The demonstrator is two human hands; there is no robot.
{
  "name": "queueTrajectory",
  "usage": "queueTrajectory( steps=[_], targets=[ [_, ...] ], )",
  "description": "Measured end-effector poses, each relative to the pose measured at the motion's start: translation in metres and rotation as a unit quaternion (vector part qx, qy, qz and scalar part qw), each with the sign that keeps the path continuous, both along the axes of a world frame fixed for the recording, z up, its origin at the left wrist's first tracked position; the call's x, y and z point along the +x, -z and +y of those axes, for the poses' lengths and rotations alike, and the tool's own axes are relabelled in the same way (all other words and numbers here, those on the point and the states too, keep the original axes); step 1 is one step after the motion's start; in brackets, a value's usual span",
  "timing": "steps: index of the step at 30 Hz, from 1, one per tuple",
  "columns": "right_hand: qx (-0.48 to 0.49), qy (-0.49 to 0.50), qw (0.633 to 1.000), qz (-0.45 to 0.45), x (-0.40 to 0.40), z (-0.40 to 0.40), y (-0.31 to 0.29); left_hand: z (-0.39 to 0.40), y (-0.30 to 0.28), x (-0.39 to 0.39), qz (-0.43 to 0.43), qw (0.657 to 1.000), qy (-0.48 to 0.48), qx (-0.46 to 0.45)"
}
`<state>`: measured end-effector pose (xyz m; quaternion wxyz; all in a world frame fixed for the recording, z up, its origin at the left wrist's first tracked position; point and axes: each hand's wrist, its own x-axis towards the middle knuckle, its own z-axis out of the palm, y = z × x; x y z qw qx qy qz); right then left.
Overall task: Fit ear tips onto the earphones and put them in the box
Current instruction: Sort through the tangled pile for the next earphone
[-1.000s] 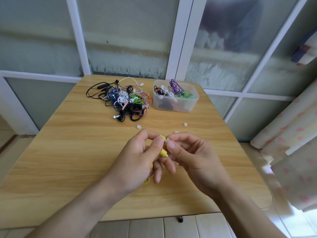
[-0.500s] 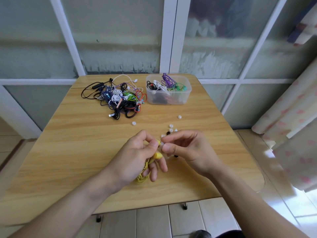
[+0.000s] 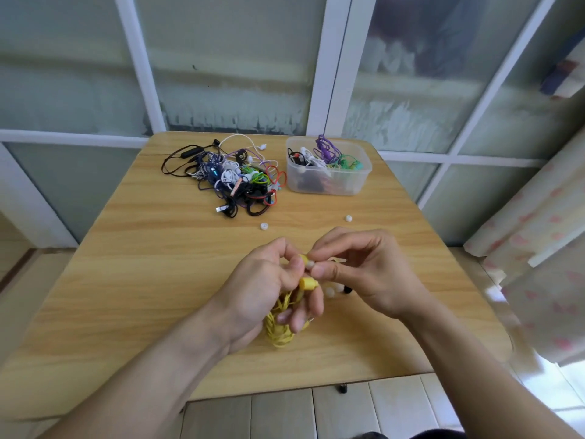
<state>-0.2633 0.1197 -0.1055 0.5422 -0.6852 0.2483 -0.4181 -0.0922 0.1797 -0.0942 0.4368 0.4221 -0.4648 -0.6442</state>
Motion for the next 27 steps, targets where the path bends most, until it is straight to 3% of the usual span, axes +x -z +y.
queueTrajectory(
  steps=[27],
  targets=[
    [0.107,-0.008,0.993,-0.051,-0.011,0.008,-0.007,0.001,-0.019,-0.012,-0.142,0.989,-0.03,-0.028]
  ],
)
